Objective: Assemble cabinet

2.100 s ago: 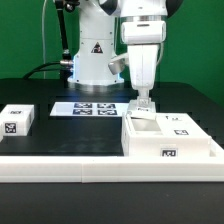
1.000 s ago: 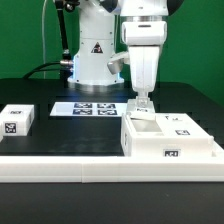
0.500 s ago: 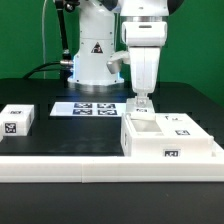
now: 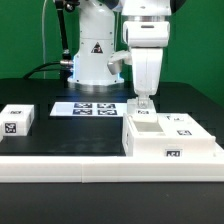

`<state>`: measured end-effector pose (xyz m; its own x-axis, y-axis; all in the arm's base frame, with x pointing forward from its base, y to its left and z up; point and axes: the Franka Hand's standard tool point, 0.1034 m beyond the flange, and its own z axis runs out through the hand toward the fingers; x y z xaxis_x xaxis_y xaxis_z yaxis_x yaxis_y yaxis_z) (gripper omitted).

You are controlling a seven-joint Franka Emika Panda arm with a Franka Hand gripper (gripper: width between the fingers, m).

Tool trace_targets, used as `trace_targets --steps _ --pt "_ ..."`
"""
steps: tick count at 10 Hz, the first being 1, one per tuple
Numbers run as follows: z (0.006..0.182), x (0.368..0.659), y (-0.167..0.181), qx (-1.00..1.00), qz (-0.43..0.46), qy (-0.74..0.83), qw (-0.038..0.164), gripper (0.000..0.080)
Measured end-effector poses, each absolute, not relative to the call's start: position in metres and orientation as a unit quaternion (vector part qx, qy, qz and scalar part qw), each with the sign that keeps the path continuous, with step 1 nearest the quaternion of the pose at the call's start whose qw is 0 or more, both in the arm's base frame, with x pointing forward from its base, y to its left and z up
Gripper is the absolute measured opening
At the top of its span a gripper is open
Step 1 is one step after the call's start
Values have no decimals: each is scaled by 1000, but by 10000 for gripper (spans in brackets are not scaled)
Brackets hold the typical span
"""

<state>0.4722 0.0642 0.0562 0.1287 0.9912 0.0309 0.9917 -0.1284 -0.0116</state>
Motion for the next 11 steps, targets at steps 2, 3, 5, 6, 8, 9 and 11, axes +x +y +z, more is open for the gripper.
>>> trace_targets --steps 2,3,5,6,8,9,11 --pt "56 472 64 -751 -8 -660 15 71" --pt "56 472 64 -751 -8 -660 15 71" --pt "56 479 62 -736 -11 -677 13 71" --pt "55 488 61 -729 -16 -684 12 71" --pt "56 505 61 -723 -25 -690 9 71" --pt "56 512 61 -724 -28 -689 8 71" --pt "56 532 62 -725 -28 -688 8 71"
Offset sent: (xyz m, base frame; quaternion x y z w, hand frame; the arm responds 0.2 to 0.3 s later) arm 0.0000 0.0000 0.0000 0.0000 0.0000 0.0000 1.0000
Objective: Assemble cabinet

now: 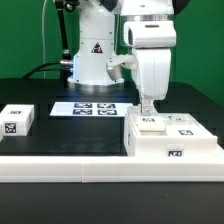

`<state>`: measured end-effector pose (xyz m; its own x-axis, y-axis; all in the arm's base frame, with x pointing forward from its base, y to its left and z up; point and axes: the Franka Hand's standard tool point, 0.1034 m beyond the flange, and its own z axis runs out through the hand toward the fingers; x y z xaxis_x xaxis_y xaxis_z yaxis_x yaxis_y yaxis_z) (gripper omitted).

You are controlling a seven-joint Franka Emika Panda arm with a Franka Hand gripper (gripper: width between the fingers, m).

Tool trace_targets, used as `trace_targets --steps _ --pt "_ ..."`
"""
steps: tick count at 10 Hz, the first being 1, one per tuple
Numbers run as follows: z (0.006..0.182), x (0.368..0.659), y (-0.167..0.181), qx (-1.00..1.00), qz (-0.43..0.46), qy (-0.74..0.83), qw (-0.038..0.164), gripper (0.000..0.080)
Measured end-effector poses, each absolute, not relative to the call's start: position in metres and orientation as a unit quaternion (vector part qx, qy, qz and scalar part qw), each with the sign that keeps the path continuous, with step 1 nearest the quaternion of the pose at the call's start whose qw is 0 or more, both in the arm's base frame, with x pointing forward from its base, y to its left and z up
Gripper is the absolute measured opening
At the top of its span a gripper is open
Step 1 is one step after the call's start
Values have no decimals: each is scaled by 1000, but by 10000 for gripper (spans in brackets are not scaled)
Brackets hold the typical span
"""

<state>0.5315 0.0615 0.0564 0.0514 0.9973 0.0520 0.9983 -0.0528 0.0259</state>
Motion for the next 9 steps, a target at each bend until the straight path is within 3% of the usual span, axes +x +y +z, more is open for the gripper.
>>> trace_targets --steps 6,9 --pt "57 538 62 -722 -28 -692 9 71" --pt "58 560 59 -716 -37 -697 5 71"
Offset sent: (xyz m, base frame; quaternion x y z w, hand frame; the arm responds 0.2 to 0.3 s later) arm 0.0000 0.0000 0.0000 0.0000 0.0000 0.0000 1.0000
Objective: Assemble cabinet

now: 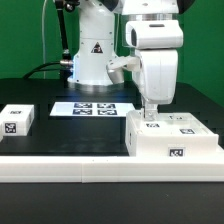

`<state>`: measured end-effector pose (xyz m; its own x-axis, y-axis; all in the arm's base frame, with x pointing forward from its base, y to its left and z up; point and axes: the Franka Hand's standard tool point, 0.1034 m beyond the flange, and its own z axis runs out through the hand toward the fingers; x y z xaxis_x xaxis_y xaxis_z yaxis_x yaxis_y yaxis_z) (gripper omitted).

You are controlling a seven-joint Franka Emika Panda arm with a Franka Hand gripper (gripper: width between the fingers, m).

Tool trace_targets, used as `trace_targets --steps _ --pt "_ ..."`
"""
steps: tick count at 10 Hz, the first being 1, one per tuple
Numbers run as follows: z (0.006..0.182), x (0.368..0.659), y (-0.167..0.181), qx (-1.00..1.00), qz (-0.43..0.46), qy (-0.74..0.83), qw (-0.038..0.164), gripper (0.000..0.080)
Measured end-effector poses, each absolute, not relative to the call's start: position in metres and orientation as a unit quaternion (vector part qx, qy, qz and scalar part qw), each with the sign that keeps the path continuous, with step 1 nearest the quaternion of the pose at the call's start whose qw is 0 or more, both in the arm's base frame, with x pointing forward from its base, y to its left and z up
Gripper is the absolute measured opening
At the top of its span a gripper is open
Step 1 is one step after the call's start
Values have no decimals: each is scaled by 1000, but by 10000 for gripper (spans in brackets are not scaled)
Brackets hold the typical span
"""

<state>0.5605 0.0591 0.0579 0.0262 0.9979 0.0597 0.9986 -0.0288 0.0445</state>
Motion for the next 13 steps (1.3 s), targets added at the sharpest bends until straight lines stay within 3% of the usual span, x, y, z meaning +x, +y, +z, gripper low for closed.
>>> trace_targets --steps 9,10,11,12,13 --pt "57 577 63 -710 -26 -704 8 72" --pt "57 577 63 -710 -26 -704 8 237" --pt "57 577 62 -710 -26 -704 8 237" --pt "57 577 62 -710 -26 -704 8 421" --pt "57 577 62 -710 -26 -704 8 557"
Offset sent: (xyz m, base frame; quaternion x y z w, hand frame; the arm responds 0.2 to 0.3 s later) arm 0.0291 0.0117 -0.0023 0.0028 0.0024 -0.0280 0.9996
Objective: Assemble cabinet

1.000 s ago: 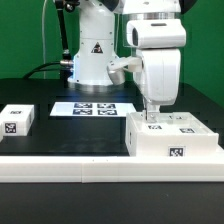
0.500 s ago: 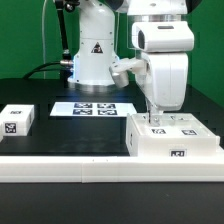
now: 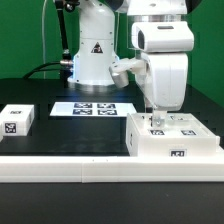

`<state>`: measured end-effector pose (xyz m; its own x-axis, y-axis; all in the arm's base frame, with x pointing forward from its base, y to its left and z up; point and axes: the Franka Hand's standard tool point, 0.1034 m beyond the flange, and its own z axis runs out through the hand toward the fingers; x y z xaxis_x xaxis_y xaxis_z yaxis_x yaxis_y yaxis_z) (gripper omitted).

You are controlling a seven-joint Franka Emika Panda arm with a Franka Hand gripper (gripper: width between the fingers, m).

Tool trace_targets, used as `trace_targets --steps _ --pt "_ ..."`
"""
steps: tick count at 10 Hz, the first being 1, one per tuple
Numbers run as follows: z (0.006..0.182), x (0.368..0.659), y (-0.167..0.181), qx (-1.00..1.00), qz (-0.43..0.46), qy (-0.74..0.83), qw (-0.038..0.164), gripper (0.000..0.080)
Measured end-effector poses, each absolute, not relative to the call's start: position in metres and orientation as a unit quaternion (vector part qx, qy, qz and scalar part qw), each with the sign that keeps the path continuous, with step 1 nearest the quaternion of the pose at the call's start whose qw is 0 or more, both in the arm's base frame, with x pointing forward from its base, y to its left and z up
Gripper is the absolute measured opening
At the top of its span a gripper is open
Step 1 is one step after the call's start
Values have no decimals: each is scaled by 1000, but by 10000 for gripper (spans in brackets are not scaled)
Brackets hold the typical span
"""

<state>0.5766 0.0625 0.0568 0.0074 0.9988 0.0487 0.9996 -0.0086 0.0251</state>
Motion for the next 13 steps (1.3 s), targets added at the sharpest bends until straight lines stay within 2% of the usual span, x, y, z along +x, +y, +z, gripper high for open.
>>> trace_targets --steps 1,2,3,5,7,9,13 --pt "57 577 62 -710 -26 -704 8 557" --pt "57 577 62 -710 -26 -704 8 727" --pt "57 577 62 -710 -26 -704 8 777" --pt "65 572 62 -725 -26 -688 5 795" --pt "78 555 61 -764 -22 -645 1 798" --pt "82 546 64 -786 -19 -617 0 797" --pt "82 546 64 -801 -19 -599 1 797"
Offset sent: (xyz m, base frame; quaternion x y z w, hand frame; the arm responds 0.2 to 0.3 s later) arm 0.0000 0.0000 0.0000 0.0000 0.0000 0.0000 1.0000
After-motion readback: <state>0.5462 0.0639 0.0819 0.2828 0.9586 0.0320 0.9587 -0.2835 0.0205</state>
